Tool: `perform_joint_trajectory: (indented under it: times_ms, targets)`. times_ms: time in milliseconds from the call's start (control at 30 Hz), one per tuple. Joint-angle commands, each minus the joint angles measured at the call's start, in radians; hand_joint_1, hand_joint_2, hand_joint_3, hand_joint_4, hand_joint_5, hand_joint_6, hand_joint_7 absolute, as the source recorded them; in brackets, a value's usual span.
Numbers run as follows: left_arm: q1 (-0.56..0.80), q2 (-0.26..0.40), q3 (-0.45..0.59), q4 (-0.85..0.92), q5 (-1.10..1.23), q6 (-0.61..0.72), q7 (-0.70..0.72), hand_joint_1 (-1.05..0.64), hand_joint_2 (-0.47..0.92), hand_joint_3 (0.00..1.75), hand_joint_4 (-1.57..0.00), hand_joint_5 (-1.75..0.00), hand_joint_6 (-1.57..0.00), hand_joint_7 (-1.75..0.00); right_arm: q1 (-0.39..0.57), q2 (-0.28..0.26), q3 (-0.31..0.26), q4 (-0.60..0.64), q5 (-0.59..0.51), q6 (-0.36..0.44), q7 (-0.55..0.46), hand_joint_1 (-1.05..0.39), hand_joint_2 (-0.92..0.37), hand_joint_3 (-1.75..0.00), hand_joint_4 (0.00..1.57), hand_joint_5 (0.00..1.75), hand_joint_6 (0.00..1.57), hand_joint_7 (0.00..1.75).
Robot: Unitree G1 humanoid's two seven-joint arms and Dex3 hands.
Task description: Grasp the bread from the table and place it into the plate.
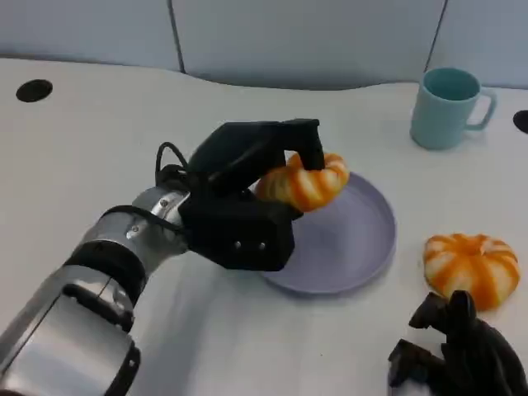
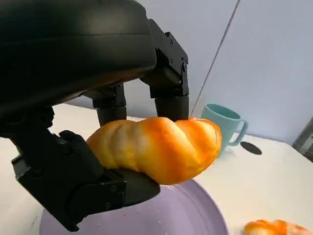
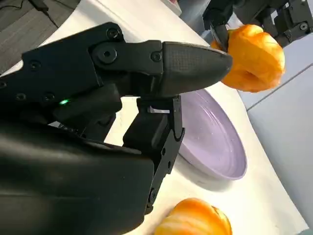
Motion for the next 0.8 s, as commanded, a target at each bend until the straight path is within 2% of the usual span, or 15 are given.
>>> perform_joint_trajectory:
  times_ms: [33,133,267,300,333,367,433,467,500,567,633,700,800]
  targets:
    - [-0.03,-0.014,-0.028,0.007,0.029,0.034,-0.02,-0.2,0.43,1.37,-0.96,-1.75,-0.79,-1.75,0.0,-0.004,-0.006,-0.011,0.01,0.014,-0.018,-0.45,-0.92,-0.52,1.17,1.33,0.99,1.29]
    - [-0.032,-0.021,-0.043,0.013,0.043,0.05,-0.033,-0.19,0.43,1.37,-0.96,-1.75,-0.79,-1.75,-0.002,-0.007,-0.005,0.001,0.01,0.002,-0.003,-0.45,-0.92,-0.52,1.16,1.34,0.98,1.3]
    - [-0.036,-0.027,-0.06,0.023,0.058,0.084,-0.066,-0.19,0.51,1.25,-0.9,-1.75,-0.75,-1.75,0.0,-0.003,0.0,0.003,0.002,-0.012,-0.005,-0.46,-0.92,-0.5,1.16,1.34,0.99,1.29]
    - [-0.038,-0.026,-0.065,0.024,0.059,0.091,-0.08,-0.18,0.53,1.18,-0.86,-1.7,-0.76,-1.54,0.0,-0.001,0.001,0.002,0.0,-0.012,-0.009,-0.46,-0.92,-0.5,1.16,1.34,0.99,1.29]
    - [-0.038,-0.025,-0.065,0.026,0.056,0.092,-0.094,-0.18,0.56,1.07,-0.83,-1.57,-0.81,-1.24,0.001,-0.001,0.002,0.003,0.0,-0.017,-0.003,-0.46,-0.92,-0.5,1.16,1.34,0.99,1.29]
    - [-0.039,-0.023,-0.066,0.028,0.055,0.099,-0.114,-0.19,0.62,0.93,-0.82,-1.44,-0.83,-1.01,0.0,-0.005,0.005,0.006,-0.002,-0.021,0.002,-0.46,-0.92,-0.51,1.15,1.34,0.99,1.29]
    - [-0.04,-0.021,-0.069,0.029,0.057,0.111,-0.139,-0.26,0.83,0.49,-0.77,-1.14,-0.84,-0.43,0.0,-0.01,0.008,0.008,-0.006,-0.024,0.009,-0.47,-0.92,-0.52,1.15,1.34,1.0,1.29]
    - [-0.042,-0.022,-0.069,0.031,0.055,0.127,-0.165,-0.27,0.88,0.41,-0.76,-1.09,-0.85,-0.32,0.001,-0.01,0.009,0.003,-0.008,-0.02,0.002,-0.47,-0.92,-0.52,1.15,1.34,1.0,1.29]
    - [-0.042,-0.022,-0.071,0.033,0.056,0.137,-0.185,-0.3,0.9,0.29,-0.61,-1.05,-0.73,-0.17,0.002,-0.008,0.008,0.001,-0.006,-0.017,-0.001,-0.47,-0.92,-0.52,1.16,1.34,1.0,1.28]
    - [-0.044,-0.021,-0.075,0.033,0.059,0.153,-0.213,-0.38,0.91,0.17,-0.38,-0.95,-0.56,-0.04,0.003,-0.006,0.005,-0.001,-0.002,-0.015,-0.003,-0.46,-0.92,-0.52,1.15,1.34,1.0,1.27]
    - [-0.048,-0.016,-0.09,0.031,0.073,0.161,-0.223,-0.4,0.92,0.14,-0.33,-0.92,-0.52,-0.01,0.003,-0.007,0.006,-0.001,-0.001,-0.015,0.0,-0.46,-0.92,-0.52,1.15,1.34,1.0,1.27]
    - [-0.053,-0.01,-0.116,0.029,0.1,0.172,-0.219,-0.61,0.92,0.18,-0.08,-0.63,-0.25,-0.01,0.002,-0.008,0.006,-0.001,-0.002,-0.014,0.0,-0.46,-0.92,-0.54,1.15,1.34,1.0,1.27]
    - [-0.06,-0.006,-0.144,0.029,0.131,0.188,-0.201,-0.78,0.92,0.31,-0.01,-0.22,-0.09,-0.02,0.0,-0.008,0.006,0.002,-0.005,-0.016,-0.003,-0.46,-0.92,-0.53,1.16,1.35,1.01,1.26]
